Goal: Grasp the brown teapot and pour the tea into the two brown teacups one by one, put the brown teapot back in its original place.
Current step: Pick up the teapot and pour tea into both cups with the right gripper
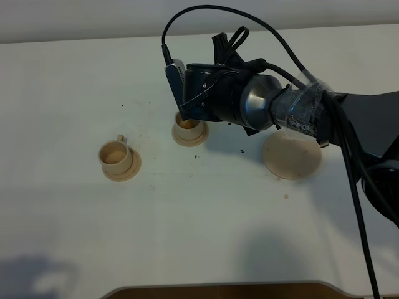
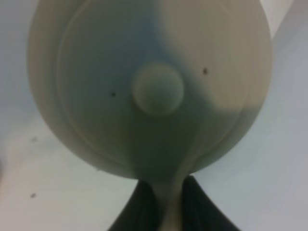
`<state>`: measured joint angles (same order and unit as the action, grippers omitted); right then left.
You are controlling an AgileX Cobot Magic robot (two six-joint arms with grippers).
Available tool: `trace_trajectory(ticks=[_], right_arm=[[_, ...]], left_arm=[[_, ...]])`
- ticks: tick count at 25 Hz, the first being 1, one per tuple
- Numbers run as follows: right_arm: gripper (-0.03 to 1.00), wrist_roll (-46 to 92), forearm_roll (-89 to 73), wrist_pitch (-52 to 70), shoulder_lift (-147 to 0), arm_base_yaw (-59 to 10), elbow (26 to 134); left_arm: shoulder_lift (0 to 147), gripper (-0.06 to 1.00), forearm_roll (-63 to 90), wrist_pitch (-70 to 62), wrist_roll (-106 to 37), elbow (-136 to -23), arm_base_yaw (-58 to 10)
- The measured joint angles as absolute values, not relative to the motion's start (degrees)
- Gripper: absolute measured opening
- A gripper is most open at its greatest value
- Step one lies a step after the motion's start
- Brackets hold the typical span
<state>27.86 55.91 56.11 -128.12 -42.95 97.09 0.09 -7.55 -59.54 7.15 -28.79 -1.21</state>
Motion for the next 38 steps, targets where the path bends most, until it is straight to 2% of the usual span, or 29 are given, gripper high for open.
trace_trajectory(ticks=[38], right_arm=[[0.12, 34.1, 66.2, 54.4, -128.2, -44.8, 97.1]], left_arm=[[0.1, 0.5, -7.5, -59.5, 7.2, -28.8, -1.2]])
